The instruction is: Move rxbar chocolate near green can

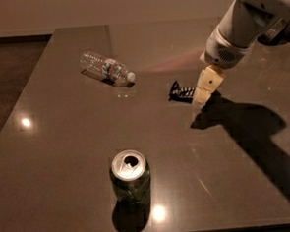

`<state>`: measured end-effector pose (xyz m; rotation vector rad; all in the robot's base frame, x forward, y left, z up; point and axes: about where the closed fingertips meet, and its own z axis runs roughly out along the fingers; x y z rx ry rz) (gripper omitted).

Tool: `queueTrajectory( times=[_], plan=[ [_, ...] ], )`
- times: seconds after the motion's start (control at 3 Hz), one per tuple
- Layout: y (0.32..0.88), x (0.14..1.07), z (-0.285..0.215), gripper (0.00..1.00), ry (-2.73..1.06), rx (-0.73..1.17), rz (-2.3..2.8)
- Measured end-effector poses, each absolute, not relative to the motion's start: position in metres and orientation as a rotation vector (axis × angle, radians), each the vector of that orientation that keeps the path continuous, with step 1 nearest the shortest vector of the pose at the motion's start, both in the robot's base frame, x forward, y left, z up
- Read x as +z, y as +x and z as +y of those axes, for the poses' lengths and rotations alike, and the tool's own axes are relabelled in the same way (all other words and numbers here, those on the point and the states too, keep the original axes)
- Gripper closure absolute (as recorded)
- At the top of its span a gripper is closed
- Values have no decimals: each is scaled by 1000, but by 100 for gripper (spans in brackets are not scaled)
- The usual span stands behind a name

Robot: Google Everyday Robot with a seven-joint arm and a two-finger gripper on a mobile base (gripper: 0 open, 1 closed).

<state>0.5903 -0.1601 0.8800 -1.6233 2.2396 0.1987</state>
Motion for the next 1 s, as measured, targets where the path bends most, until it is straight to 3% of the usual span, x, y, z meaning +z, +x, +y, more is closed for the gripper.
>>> queueTrajectory(
  times=[0.67,1.0],
  plan=[
    [602,852,-154,0,-1655,239,2248],
    [604,845,-153,15,-1669,246,2246]
  ],
)
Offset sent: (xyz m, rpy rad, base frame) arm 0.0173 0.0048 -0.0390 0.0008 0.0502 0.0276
